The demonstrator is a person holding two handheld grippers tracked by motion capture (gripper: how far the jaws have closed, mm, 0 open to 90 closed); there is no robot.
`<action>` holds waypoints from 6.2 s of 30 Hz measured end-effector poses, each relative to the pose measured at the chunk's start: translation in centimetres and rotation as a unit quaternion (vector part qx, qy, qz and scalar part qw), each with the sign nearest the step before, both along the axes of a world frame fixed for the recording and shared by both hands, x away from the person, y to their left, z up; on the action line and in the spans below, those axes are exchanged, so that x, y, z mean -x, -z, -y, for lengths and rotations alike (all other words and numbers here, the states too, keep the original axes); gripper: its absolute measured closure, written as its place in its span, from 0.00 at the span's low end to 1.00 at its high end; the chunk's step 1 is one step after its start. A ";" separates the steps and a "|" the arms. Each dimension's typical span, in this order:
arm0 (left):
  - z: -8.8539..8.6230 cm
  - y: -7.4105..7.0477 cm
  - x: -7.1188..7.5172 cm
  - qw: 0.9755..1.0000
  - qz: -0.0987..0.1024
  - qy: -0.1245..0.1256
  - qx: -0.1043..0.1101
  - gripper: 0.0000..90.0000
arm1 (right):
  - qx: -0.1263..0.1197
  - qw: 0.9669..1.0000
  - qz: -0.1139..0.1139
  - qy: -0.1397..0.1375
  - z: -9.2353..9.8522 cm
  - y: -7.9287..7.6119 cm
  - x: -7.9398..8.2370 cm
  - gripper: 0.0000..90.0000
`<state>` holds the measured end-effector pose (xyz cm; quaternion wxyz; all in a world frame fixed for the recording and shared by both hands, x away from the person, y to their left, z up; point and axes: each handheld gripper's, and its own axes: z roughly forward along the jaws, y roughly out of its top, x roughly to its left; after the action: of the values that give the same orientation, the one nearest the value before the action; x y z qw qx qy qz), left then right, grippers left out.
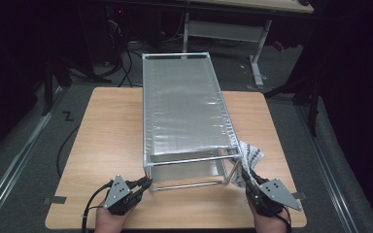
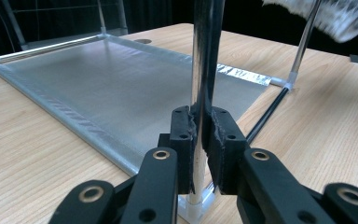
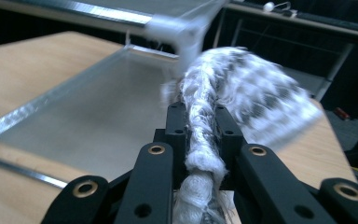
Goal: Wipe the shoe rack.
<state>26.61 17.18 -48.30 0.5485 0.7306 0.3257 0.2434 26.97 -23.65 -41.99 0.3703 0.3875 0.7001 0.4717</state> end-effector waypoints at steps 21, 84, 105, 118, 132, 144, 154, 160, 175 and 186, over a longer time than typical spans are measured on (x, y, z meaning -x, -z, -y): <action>-0.3 0.1 -0.3 1.000 0.003 0.009 -0.001 0.90 | 0.013 0.987 -0.157 -0.030 0.4 6.2 -3.2 0.89; -0.3 0.3 -0.2 1.000 0.012 0.011 -0.009 0.90 | -0.001 0.984 -0.173 -0.050 0.6 5.8 -2.7 0.89; -0.8 0.4 0.8 0.999 0.026 -0.008 -0.023 0.89 | -0.026 0.994 -0.104 0.001 0.5 4.4 -6.1 0.89; -0.9 0.4 0.6 0.999 0.029 -0.026 -0.031 0.89 | -0.023 0.994 -0.095 -0.039 -0.8 4.2 -5.2 0.90; 0.3 0.4 -1.6 0.999 0.019 -0.031 -0.020 0.89 | -0.023 0.994 -0.097 -0.035 -0.2 4.2 -2.7 0.90; 1.7 0.4 -5.4 0.999 0.006 -0.050 -0.005 0.89 | -0.028 0.995 -0.098 -0.018 0.2 4.2 -0.7 0.90; 0.0 0.5 -8.9 0.995 0.001 -0.096 0.003 0.89 | -0.021 0.994 -0.097 -0.053 -1.6 4.1 -0.6 0.89; -1.8 0.4 -10.5 0.993 -0.002 -0.118 0.001 0.89 | -0.018 0.994 -0.100 -0.048 -1.1 4.3 -0.7 0.89; -4.1 -0.3 -7.7 0.988 -0.016 -0.152 0.016 0.63 | -0.020 0.993 -0.106 -0.042 -0.5 4.5 -0.9 0.89; -0.2 -0.2 -3.2 0.998 -0.036 -0.045 0.013 0.58 | -0.019 0.993 -0.110 -0.031 0.1 4.6 -1.0 0.89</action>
<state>29.77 17.36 -48.14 0.5339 0.7166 0.3810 0.2370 28.01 -23.79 -46.54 0.2692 0.4220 0.7390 0.4509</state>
